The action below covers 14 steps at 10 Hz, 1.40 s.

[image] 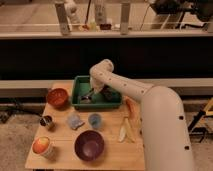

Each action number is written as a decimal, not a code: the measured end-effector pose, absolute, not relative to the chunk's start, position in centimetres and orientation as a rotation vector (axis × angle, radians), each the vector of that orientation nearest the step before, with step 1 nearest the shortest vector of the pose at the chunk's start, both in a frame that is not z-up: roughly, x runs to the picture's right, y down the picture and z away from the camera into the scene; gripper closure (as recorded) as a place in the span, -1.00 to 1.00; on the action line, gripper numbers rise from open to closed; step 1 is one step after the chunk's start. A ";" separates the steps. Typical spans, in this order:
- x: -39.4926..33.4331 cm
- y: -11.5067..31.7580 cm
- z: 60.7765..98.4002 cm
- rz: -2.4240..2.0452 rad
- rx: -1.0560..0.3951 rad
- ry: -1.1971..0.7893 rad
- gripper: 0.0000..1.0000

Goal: Wipe tray with brush

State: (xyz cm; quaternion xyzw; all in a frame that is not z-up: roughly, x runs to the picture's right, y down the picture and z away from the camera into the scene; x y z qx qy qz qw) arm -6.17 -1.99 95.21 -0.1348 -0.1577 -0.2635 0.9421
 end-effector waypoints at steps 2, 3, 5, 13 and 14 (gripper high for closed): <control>-6.4 -1.9 95.2 -0.539 -0.276 -0.324 1.00; -6.4 -1.9 95.2 -0.539 -0.275 -0.324 1.00; -6.3 -1.9 95.2 -0.538 -0.275 -0.323 1.00; -6.5 -1.9 95.2 -0.539 -0.275 -0.325 1.00; -6.5 -1.9 95.2 -0.539 -0.275 -0.325 1.00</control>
